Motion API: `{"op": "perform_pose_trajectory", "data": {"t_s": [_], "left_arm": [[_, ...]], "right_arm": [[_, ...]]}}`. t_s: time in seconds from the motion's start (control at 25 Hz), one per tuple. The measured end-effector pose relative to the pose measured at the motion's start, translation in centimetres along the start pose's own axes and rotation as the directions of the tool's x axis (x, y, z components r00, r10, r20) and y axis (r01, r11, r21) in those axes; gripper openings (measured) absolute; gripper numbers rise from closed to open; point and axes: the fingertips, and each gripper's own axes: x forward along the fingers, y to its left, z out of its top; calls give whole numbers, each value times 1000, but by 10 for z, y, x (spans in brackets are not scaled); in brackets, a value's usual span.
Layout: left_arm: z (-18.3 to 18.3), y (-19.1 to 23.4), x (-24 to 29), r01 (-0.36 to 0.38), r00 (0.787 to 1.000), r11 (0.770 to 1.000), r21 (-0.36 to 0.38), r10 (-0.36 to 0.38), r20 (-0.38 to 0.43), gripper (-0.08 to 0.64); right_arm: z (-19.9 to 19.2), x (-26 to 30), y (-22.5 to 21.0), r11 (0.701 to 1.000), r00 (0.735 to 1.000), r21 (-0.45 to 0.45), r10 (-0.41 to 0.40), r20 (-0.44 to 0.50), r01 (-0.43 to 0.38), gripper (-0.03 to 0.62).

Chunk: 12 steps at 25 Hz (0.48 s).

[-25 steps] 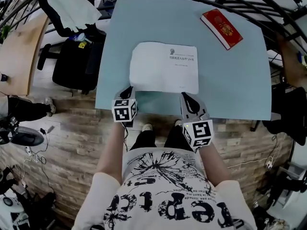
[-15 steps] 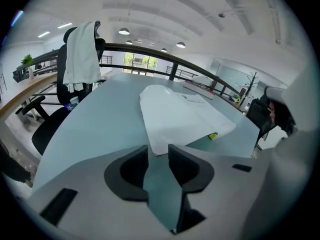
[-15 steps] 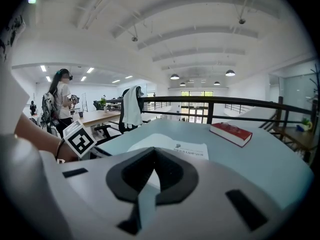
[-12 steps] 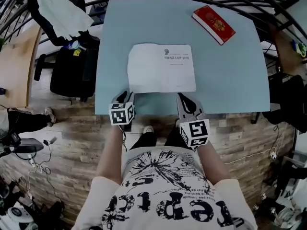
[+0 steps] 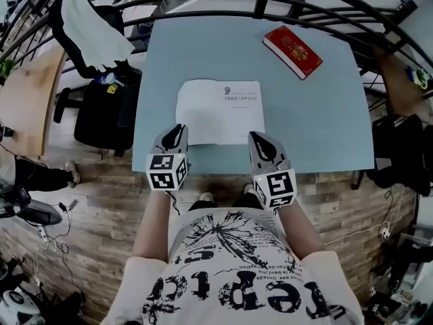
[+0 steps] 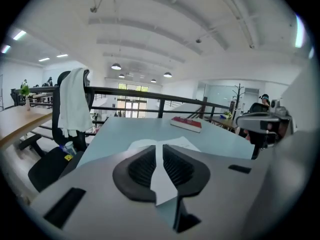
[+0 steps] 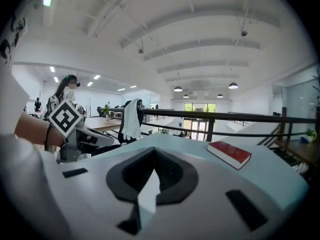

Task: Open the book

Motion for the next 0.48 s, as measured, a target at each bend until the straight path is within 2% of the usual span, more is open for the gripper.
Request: {"op": "perform_pose_trajectory", "data": {"t_s": [0.2, 0.36, 0.48], "left_arm": [[51, -40, -19, 35, 991, 995, 94, -47, 124, 32], [76, -65, -36, 61, 975, 992, 114, -83, 206, 25], [91, -85, -50, 80, 955, 988, 130, -113, 273, 25]], "right_arm": [[22, -10, -19, 1000, 998, -20, 8, 65, -7, 11], [36, -19, -32, 1000, 994, -26, 15, 107, -13, 11], [46, -28, -36, 998, 989, -29, 55, 136, -51, 9]]}}
